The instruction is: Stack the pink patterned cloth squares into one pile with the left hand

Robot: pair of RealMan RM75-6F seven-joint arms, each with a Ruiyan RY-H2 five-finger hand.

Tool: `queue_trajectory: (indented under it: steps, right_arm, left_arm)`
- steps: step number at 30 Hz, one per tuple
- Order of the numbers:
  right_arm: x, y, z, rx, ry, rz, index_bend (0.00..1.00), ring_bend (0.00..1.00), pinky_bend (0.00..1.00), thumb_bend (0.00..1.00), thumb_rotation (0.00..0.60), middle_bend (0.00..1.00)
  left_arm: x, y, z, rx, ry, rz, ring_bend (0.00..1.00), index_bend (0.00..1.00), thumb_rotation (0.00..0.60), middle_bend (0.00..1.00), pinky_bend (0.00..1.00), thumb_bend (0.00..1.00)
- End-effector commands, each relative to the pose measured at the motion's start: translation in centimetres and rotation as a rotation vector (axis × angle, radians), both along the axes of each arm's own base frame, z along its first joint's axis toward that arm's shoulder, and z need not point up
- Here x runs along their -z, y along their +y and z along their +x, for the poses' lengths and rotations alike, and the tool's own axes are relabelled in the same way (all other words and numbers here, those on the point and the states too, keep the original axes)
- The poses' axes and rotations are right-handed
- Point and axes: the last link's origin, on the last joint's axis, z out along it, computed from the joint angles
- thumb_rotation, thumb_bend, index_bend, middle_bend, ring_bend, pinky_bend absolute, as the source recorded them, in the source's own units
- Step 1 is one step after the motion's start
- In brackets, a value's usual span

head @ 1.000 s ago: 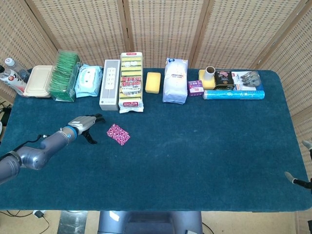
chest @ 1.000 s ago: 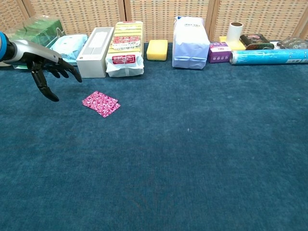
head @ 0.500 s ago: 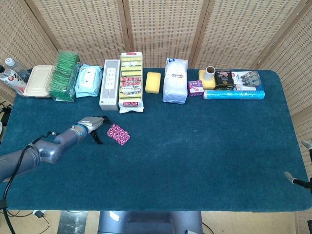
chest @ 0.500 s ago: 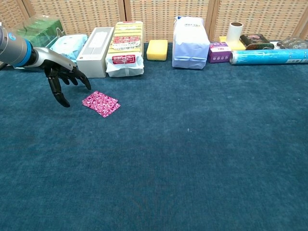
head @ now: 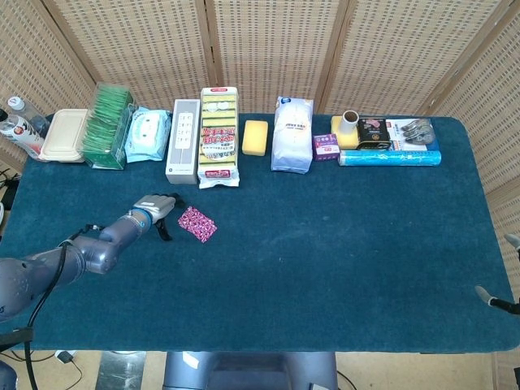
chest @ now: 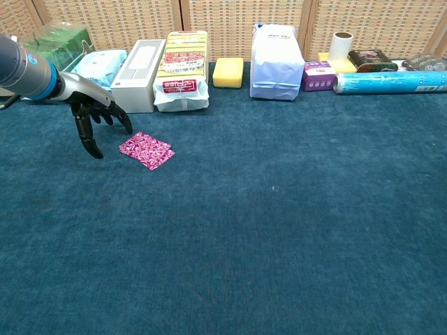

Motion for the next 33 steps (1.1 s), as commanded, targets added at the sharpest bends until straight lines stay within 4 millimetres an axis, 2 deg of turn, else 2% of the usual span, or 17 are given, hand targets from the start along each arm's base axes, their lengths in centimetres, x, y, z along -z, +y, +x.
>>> queue_trajectory:
  steps: [1, 33]
  right_arm:
    - [0.0, 0.0, 0.0, 0.0, -0.001, 0.0, 0.14, 0.0, 0.0, 0.04, 0.6, 0.05]
    - [-0.3, 0.2, 0.0, -0.002, -0.012, -0.007, 0.14, 0.0, 0.0, 0.04, 0.6, 0.05]
  left_arm:
    - [0.3, 0.0, 0.5, 0.022, 0.026, 0.001, 0.0, 0.12, 0.6, 0.0, 0.03, 0.2]
    - [1.8, -0.8, 3.2, 0.073, 0.091, 0.017, 0.0, 0.12, 0.6, 0.0, 0.03, 0.21]
